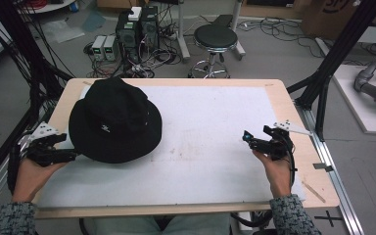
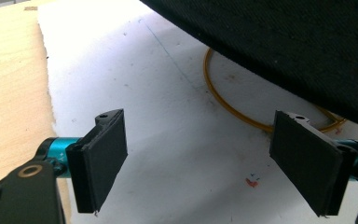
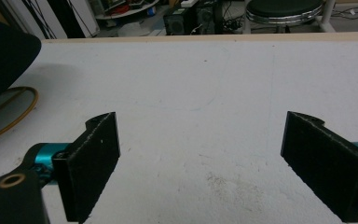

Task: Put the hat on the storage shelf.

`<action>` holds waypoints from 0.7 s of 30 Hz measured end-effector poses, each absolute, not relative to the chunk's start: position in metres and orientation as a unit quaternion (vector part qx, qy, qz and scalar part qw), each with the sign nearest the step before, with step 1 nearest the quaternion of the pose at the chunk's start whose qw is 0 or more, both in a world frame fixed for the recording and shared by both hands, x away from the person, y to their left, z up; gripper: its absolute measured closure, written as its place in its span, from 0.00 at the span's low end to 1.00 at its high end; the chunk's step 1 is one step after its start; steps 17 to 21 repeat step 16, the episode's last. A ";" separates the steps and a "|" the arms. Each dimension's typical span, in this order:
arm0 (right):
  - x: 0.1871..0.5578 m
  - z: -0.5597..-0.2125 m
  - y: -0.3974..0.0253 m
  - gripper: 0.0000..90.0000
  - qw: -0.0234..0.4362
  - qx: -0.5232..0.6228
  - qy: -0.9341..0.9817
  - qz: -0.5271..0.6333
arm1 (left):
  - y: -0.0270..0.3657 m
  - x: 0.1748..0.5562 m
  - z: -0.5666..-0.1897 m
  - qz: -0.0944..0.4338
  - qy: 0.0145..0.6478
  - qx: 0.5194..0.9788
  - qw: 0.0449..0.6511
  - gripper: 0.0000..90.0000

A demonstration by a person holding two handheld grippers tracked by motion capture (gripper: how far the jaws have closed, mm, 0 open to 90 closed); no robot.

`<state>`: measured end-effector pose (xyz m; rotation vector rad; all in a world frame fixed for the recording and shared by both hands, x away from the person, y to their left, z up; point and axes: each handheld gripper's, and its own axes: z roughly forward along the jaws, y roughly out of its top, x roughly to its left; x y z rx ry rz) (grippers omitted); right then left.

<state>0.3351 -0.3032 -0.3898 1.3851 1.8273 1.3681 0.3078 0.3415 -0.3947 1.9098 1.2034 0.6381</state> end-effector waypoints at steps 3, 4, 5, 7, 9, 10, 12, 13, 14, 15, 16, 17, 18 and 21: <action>0.334 -0.389 -0.303 0.13 0.233 0.502 0.666 0.499 | 0.341 0.308 -0.394 0.251 0.471 0.751 0.389 0.21; 0.334 -0.389 -0.303 0.13 0.233 0.502 0.666 0.499 | 0.341 0.308 -0.394 0.251 0.471 0.751 0.389 0.21; 0.334 -0.389 -0.303 0.13 0.233 0.502 0.666 0.500 | 0.341 0.308 -0.394 0.251 0.470 0.752 0.388 0.21; 0.334 -0.389 -0.302 0.13 0.232 0.502 0.666 0.499 | 0.341 0.308 -0.394 0.251 0.470 0.752 0.388 0.21; 0.334 -0.389 -0.302 0.13 0.234 0.500 0.668 0.499 | 0.341 0.308 -0.394 0.251 0.470 0.752 0.387 0.21; 0.334 -0.389 -0.302 0.13 0.233 0.499 0.668 0.500 | 0.341 0.308 -0.394 0.251 0.470 0.752 0.387 0.21; 0.335 -0.390 -0.302 0.13 0.231 0.501 0.669 0.498 | 0.340 0.308 -0.394 0.250 0.469 0.753 0.388 0.21; 0.335 -0.390 -0.302 0.13 0.231 0.501 0.668 0.498 | 0.340 0.308 -0.394 0.251 0.469 0.753 0.388 0.21; 0.335 -0.390 -0.302 0.13 0.231 0.500 0.669 0.499 | 0.339 0.308 -0.394 0.251 0.470 0.752 0.389 0.21; 0.335 -0.390 -0.302 0.13 0.229 0.501 0.669 0.499 | 0.339 0.308 -0.394 0.251 0.469 0.752 0.390 0.21; 0.335 -0.390 -0.302 0.13 0.231 0.500 0.669 0.499 | 0.339 0.308 -0.394 0.251 0.469 0.752 0.390 0.21; 0.335 -0.390 -0.302 0.13 0.231 0.500 0.669 0.499 | 0.339 0.308 -0.394 0.251 0.469 0.752 0.390 0.21; 0.335 -0.390 -0.302 0.13 0.231 0.500 0.669 0.499 | 0.339 0.308 -0.394 0.251 0.469 0.752 0.390 0.21; 0.335 -0.390 -0.302 0.13 0.231 0.500 0.669 0.499 | 0.339 0.308 -0.394 0.251 0.469 0.752 0.390 0.21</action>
